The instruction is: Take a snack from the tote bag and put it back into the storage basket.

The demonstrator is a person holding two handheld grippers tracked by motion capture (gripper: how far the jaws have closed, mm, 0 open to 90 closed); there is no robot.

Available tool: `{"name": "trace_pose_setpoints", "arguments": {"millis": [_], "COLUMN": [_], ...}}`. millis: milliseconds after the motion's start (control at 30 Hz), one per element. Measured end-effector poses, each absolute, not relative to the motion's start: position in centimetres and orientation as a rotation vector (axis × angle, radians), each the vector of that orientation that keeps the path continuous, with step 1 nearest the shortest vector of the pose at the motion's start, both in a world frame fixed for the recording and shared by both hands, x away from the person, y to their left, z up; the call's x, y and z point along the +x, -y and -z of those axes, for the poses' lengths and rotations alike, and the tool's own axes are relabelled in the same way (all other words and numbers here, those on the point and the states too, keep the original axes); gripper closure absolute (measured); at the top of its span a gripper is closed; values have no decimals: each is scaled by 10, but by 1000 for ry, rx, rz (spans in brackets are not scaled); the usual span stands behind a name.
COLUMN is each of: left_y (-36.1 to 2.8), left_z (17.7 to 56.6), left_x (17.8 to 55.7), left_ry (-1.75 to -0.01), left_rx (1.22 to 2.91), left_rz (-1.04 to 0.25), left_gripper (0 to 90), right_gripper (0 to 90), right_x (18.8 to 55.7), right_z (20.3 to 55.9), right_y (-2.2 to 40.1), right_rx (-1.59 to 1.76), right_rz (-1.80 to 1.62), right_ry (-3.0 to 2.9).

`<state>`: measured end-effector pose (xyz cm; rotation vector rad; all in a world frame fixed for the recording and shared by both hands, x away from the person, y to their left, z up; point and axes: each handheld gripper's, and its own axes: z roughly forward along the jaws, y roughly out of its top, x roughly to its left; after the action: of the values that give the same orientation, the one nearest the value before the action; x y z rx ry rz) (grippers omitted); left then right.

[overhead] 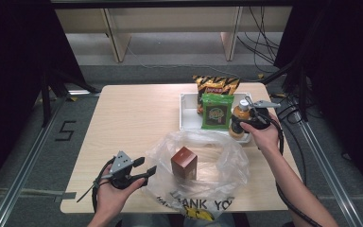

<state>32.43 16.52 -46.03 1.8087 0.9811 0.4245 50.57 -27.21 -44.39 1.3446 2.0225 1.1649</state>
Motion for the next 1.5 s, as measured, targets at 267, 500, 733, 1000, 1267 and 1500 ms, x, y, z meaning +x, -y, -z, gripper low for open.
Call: {"name": "trace_pose_setpoints", "arguments": {"millis": [267,500,733,1000,1267,1500], "left_y": [-165,-164,-164,-164,-164,-163], "left_z": [461,461,461,461,460,459], "left_x": [324,324,324,324,324,323], "left_ry": [-993,-993,-992,-987,-974,-983], "left_rx": [1802,1803,1805,1807,1805,1792], "left_rz": [-417,-414,-415,-413,-421,-423], "left_gripper": [409,409,409,408,408,406], "right_gripper": [313,312,310,277,243,248], "right_x": [506,505,506,503,495,480], "right_z": [446,446,447,446,445,438], "right_y": [274,279,280,276,279,287], "right_rx": [1330,1273,1249,1292,1293,1270], "right_rz": [-1152,-1104,-1112,-1105,-1082,-1093], "right_ry": [-2036,-2079,-2070,-2055,-2009,-2045]}}
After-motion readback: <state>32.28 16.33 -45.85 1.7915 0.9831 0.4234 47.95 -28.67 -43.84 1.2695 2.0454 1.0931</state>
